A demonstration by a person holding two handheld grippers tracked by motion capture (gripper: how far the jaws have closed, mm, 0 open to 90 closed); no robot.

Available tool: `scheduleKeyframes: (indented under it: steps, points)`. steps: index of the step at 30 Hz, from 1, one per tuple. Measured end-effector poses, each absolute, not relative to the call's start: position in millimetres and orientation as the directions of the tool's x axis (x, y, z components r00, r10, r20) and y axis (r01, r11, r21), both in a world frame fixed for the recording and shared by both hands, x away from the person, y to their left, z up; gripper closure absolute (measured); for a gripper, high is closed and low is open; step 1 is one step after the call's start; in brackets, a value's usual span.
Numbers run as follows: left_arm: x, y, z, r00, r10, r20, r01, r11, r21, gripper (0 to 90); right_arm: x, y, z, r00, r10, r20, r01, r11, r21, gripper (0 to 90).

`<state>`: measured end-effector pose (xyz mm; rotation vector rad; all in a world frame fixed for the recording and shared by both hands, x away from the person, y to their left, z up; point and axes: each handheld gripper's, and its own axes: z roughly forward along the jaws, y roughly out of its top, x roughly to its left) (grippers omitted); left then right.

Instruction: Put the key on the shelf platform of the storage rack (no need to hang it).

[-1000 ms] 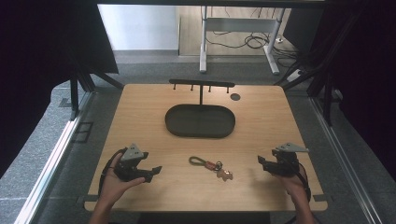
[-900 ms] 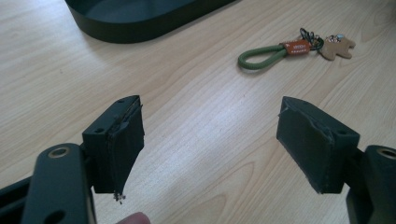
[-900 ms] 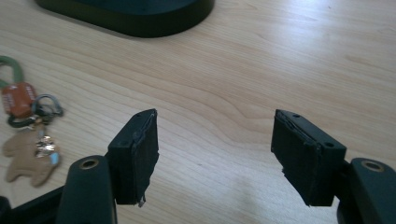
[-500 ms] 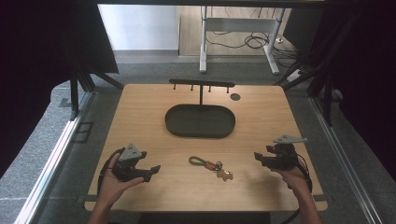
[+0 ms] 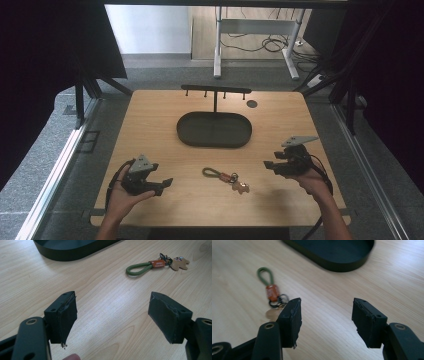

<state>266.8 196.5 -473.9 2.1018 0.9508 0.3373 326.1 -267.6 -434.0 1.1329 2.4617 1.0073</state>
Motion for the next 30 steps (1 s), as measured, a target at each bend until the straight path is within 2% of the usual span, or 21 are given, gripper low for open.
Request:
scheduleKeyframes:
  steps: [7, 14, 30]
  points:
    - [267, 195, -475, 0.688, 0.722, -0.076, 0.519, -0.416, 0.747, 23.5, 334, -241, -422, -0.724, 0.689, 0.019, 0.542, 0.552, 0.634, 43.9]
    - [267, 195, -474, 0.687, 0.722, -0.078, 0.518, -0.411, 0.75, 23.5, 341, -228, -418, -0.739, 0.673, 0.024, 0.545, 0.577, 0.608, 47.1]
    - [267, 197, -474, 0.691, 0.719, -0.075, 0.511, -0.412, 0.754, 23.5, 352, -197, -415, -0.782, 0.624, 0.011, 0.527, 0.65, 0.548, 48.1]
